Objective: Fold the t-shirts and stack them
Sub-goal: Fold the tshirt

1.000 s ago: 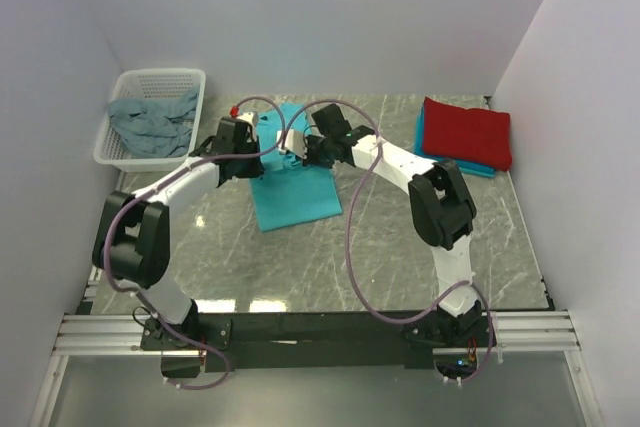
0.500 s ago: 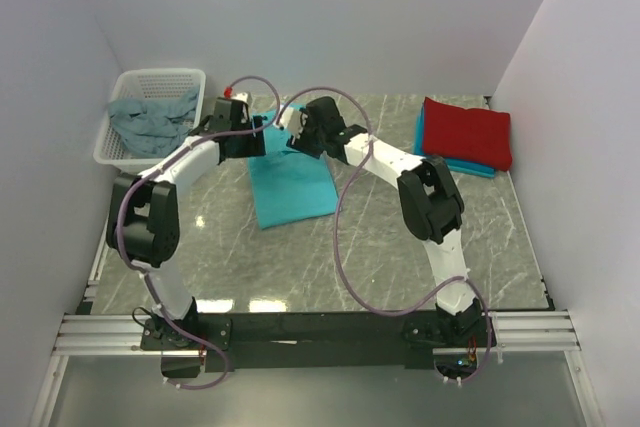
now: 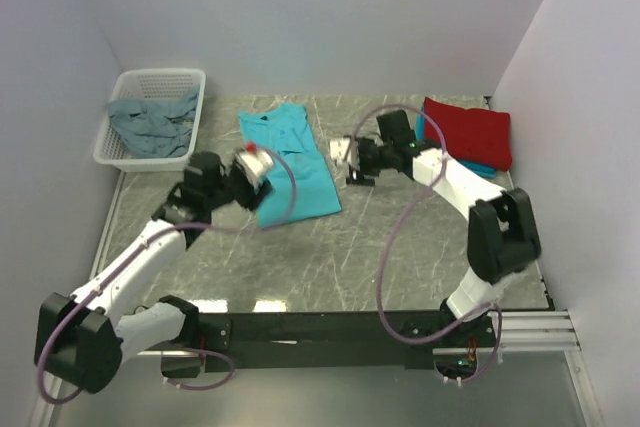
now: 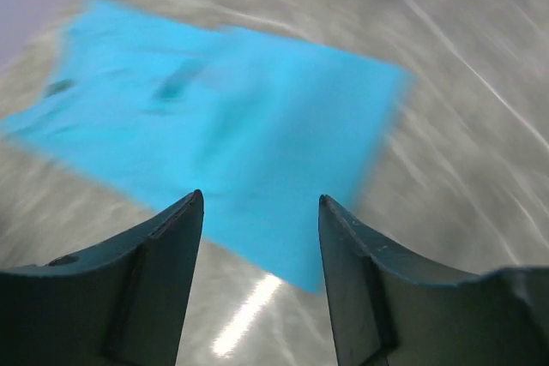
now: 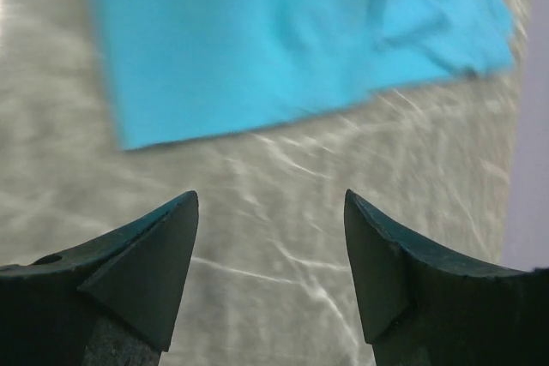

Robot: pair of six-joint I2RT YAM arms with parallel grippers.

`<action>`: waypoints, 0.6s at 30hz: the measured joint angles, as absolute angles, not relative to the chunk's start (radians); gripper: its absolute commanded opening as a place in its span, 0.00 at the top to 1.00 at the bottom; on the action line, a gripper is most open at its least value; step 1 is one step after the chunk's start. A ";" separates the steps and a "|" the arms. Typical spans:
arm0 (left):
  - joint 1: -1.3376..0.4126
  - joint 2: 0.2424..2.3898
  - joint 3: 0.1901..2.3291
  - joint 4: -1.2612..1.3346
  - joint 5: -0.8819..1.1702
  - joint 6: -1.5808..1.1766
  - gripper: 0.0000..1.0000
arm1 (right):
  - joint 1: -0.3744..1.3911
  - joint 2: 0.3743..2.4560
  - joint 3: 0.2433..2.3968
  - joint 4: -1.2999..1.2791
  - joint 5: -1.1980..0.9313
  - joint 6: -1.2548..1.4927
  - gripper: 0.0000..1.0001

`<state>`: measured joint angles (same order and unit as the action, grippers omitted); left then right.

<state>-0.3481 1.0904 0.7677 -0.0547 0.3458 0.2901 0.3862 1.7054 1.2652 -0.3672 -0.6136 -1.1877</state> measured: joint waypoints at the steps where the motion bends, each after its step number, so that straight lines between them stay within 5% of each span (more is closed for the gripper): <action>1: -0.403 1.066 0.720 -0.070 0.377 0.368 0.39 | 0.391 1.667 1.222 -0.388 -0.635 -1.239 0.25; 8: -0.625 1.119 0.600 -0.192 0.334 0.599 0.39 | 0.505 1.606 1.013 -0.405 -0.660 -1.404 0.25; 18: -0.623 1.290 0.593 -0.128 0.168 0.672 0.42 | 0.533 1.653 1.021 -0.348 -0.623 -1.399 0.26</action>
